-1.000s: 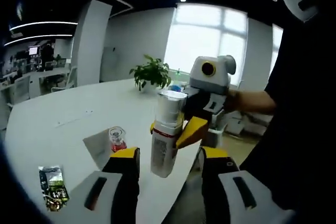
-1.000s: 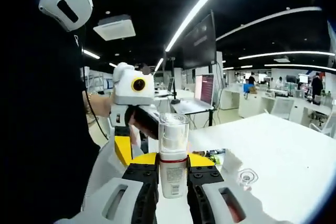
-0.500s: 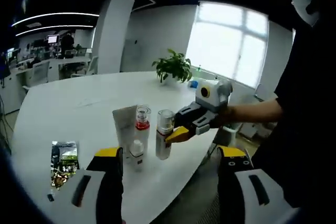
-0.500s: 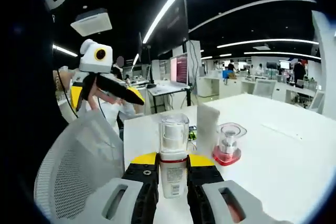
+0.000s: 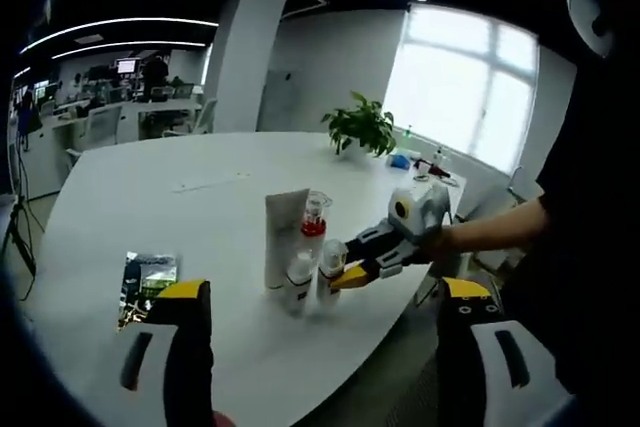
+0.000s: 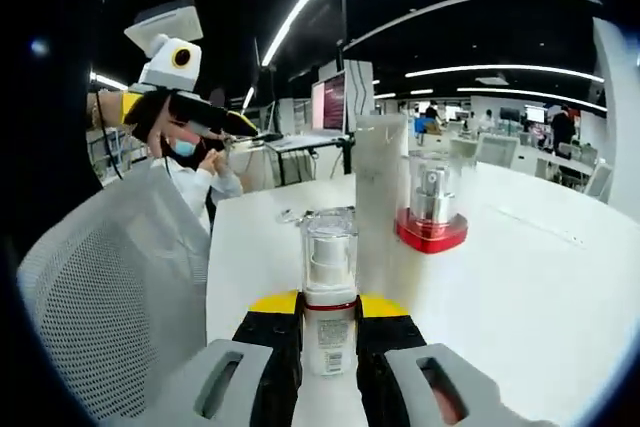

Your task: Arrange the skincare products in the storage area until every visible bottle or jar stands upright without overlapping.

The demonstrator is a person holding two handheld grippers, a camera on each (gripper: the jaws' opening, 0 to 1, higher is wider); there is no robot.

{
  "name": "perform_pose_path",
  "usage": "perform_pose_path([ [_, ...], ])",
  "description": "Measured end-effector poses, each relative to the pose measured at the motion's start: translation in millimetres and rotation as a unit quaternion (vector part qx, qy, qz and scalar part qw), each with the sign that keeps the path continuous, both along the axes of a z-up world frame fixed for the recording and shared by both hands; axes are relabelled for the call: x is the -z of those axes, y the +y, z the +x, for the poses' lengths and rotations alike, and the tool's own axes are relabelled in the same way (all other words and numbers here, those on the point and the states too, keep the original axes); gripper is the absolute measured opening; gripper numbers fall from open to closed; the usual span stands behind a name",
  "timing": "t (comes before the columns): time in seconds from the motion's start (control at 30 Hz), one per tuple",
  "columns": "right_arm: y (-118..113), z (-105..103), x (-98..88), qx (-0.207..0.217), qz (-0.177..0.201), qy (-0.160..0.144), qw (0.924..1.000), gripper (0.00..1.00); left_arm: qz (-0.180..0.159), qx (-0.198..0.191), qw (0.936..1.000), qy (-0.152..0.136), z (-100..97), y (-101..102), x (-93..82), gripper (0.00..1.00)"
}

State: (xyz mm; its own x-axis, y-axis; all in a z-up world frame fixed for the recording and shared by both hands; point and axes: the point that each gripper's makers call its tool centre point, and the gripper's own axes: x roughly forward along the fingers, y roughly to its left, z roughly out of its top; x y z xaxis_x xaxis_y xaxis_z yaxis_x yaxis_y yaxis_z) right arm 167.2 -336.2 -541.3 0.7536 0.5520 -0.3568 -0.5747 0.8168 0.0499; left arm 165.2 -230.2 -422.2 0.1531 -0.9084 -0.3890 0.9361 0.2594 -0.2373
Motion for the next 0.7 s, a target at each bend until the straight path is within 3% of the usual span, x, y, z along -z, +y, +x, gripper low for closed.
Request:
perform_pose_path([
  [0.33, -6, 5, 4.3, 0.008, 0.011, -0.012, 0.9998, 0.11, 0.007, 0.003, 1.0, 0.006, 4.7, -6, 5.3, 0.93],
  [0.5, -7, 1, 5.7, -0.013, 0.011, 0.017, 0.9997, 0.12, 0.007, 0.005, 0.9999, 0.008, 5.3, -8, 7.7, 0.92],
  [0.57, -9, 0, 8.4, -0.035, -0.022, 0.019, 0.999, 0.12, 0.011, 0.01, 0.9999, 0.009, 2.4, -9, 9.9, 0.91],
  [0.63, -10, 3, 9.6, -0.033, -0.023, 0.027, 0.9988, 0.13, 0.015, 0.013, 0.9998, 0.008, 0.4, -10, 13.0, 0.91],
  [0.7, -12, 2, 15.0, -0.044, -0.057, 0.03, 0.997, 0.15, 0.018, 0.016, 0.9997, 0.008, -0.9, -10, 14.6, 0.91],
])
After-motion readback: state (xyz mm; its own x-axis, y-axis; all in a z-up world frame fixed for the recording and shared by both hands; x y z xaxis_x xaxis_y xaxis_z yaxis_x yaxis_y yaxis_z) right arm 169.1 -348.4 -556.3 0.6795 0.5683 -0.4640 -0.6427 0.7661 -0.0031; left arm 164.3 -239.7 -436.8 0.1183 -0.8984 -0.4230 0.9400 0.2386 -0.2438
